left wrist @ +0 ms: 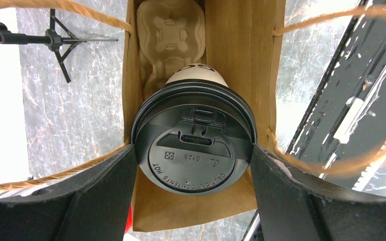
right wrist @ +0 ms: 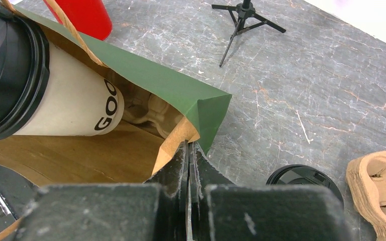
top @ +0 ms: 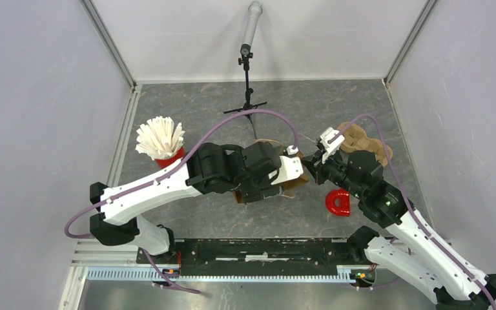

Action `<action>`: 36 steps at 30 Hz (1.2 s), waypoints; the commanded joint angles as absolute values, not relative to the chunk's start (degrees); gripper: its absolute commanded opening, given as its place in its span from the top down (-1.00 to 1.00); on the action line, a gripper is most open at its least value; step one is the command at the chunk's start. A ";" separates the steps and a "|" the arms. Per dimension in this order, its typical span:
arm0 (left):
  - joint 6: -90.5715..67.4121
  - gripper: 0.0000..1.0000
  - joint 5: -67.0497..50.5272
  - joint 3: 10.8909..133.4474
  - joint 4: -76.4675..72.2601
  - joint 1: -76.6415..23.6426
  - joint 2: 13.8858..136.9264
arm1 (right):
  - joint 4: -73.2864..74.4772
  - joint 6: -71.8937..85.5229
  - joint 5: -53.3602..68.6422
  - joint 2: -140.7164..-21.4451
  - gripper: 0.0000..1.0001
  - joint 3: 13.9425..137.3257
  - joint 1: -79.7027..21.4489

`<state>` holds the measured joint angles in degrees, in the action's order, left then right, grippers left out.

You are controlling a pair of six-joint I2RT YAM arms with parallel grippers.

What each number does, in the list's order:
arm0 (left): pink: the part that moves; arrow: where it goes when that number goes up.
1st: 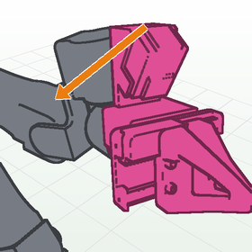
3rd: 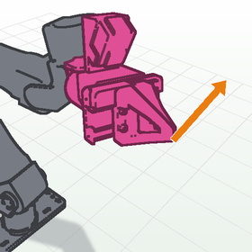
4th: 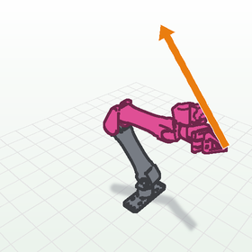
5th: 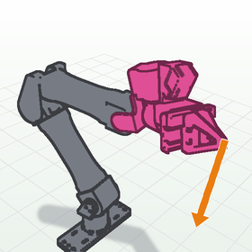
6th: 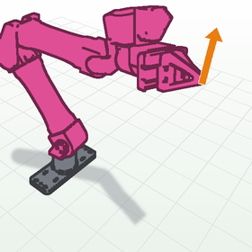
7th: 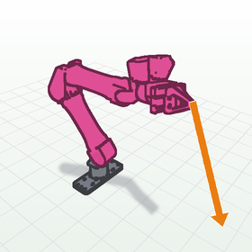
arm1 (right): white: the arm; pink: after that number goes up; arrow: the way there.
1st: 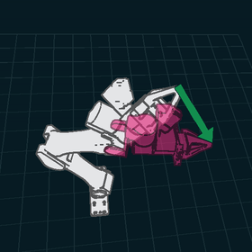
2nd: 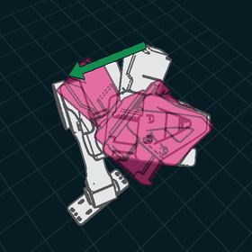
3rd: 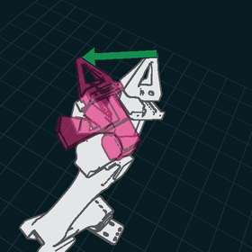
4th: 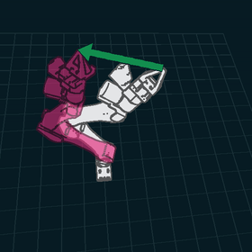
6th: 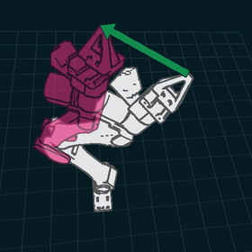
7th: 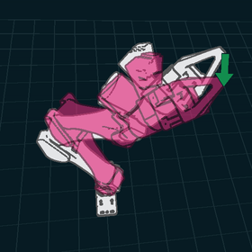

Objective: Pack the takeout coffee

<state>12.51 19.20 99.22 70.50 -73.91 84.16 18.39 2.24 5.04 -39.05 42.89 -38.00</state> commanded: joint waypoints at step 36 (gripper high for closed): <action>11.32 -0.04 24.53 105.93 77.29 -74.79 95.16 | 18.21 0.48 7.77 -37.87 1.00 40.67 -38.24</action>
<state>8.91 21.50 103.55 76.66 -74.41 94.19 18.24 1.17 6.92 -37.95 40.64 -38.04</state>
